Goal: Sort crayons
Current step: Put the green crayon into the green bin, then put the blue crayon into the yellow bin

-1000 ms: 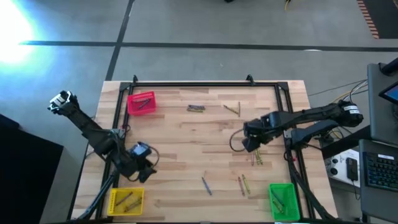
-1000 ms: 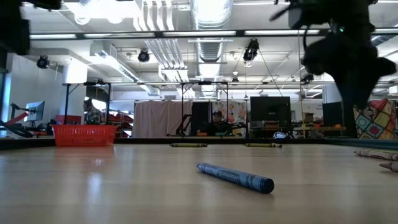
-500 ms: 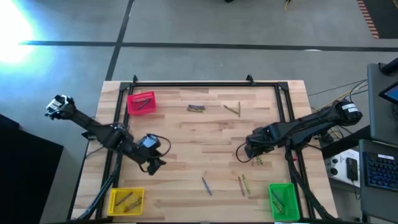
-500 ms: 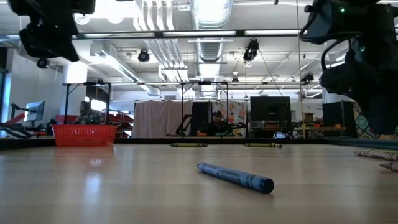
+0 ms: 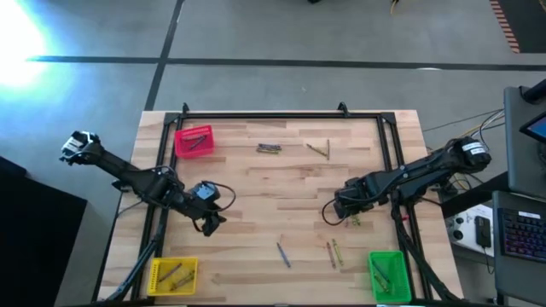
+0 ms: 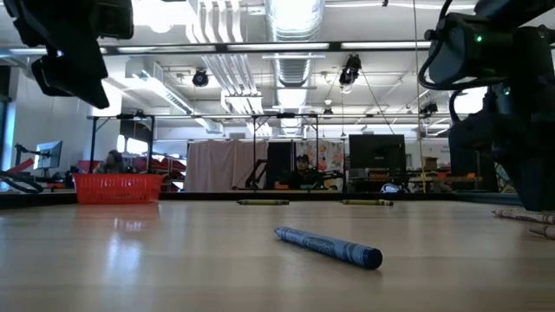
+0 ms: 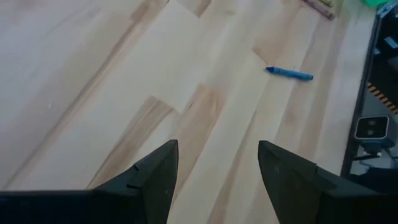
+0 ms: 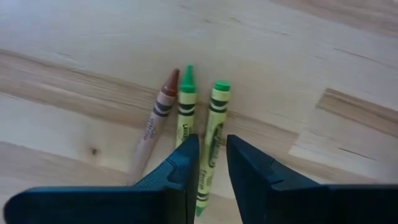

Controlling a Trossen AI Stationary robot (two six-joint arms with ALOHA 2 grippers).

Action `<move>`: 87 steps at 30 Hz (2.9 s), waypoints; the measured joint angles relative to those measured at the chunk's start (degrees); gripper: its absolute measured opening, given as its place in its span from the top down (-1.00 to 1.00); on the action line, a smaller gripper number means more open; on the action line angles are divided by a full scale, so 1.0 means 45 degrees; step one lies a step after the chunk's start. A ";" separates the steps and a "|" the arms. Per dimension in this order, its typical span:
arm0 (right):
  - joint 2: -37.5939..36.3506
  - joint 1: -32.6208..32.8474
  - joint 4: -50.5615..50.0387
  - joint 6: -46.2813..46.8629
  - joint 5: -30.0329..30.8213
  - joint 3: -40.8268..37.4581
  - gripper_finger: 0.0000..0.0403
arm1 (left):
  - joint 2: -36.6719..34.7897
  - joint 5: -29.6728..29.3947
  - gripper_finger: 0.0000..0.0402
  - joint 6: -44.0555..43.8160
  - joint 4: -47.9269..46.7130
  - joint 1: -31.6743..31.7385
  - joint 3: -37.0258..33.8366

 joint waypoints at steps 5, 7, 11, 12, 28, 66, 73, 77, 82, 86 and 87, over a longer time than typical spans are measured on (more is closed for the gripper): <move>0.0475 0.0000 0.0083 -0.0223 -0.0018 -0.0037 0.64 | -0.0158 -0.0005 -0.02 -0.0436 0.0270 0.0015 -0.0532; 0.0733 0.0000 0.0120 -0.0526 -0.0021 -0.0045 0.66 | -0.0179 -0.0005 -0.02 -0.0460 0.0306 0.0015 -0.0604; 0.1232 -0.0005 0.0294 -0.1158 -0.0094 -0.0076 0.77 | -0.0208 0.0000 -0.02 -0.0431 0.0378 0.0158 -0.0567; 0.1273 -0.0005 0.0326 -0.1180 -0.0113 -0.0075 0.82 | -0.0254 -0.0003 -0.02 -0.0419 0.0404 0.0229 -0.0485; -0.0772 0.1109 -0.3368 -0.0638 -0.0703 0.3760 0.95 | -0.3055 -0.0704 -0.02 0.2643 0.0315 0.2926 0.0529; -0.0663 1.0456 -0.1175 0.8964 0.3464 0.4442 0.08 | 0.2240 0.6816 0.27 0.5982 0.5460 0.7080 0.0505; -0.0711 0.8208 -0.2890 0.6887 0.4205 0.4341 0.18 | 0.3802 0.7656 0.35 1.0458 0.6881 0.6064 0.0588; -0.0711 0.6736 -0.3137 0.5951 0.4215 0.4260 0.24 | 0.5321 0.8213 0.41 1.2273 0.7178 0.5590 0.1344; -0.0714 0.5595 -0.2754 0.4760 0.4025 0.4250 0.28 | 0.7588 0.9853 0.43 1.3587 0.7180 0.5251 0.2719; -0.0736 0.5459 -0.2685 0.4189 0.3188 0.4308 0.27 | 0.9169 1.1317 0.43 1.4360 0.7174 0.4863 0.3802; -0.0736 0.5459 -0.2680 0.4194 0.3062 0.4313 0.28 | 0.9491 1.1315 0.43 1.4653 0.7140 0.4744 0.4010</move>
